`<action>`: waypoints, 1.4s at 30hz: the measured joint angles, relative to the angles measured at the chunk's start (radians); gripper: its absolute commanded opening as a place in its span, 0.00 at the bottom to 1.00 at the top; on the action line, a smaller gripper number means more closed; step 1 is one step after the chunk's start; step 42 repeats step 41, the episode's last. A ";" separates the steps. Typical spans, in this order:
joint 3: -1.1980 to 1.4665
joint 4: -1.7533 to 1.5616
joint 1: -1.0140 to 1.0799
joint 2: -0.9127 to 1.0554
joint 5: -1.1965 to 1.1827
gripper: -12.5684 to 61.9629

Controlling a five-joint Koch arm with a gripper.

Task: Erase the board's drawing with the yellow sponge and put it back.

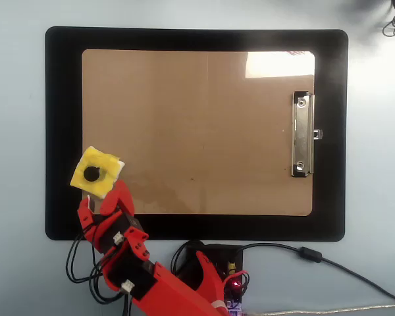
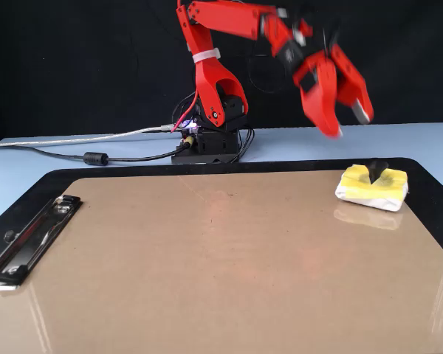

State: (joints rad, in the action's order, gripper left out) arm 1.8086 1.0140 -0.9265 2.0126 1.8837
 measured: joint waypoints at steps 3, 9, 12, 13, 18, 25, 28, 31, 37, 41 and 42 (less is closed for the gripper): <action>-0.140 0.434 0.103 0.009 0.002 0.62; 0.008 0.741 0.491 0.091 -0.114 0.61; 0.186 0.713 0.615 0.172 -0.218 0.62; 0.268 0.698 0.649 0.204 -0.252 0.62; 0.563 0.604 0.698 0.293 -0.307 0.62; 0.630 0.580 0.735 0.293 -0.314 0.62; 0.630 0.580 0.781 0.293 -0.314 0.62; 0.630 0.580 0.792 0.293 -0.314 0.63; 0.630 0.580 0.793 0.293 -0.314 0.63; 0.630 0.580 0.793 0.293 -0.314 0.63; 0.630 0.580 0.793 0.293 -0.314 0.63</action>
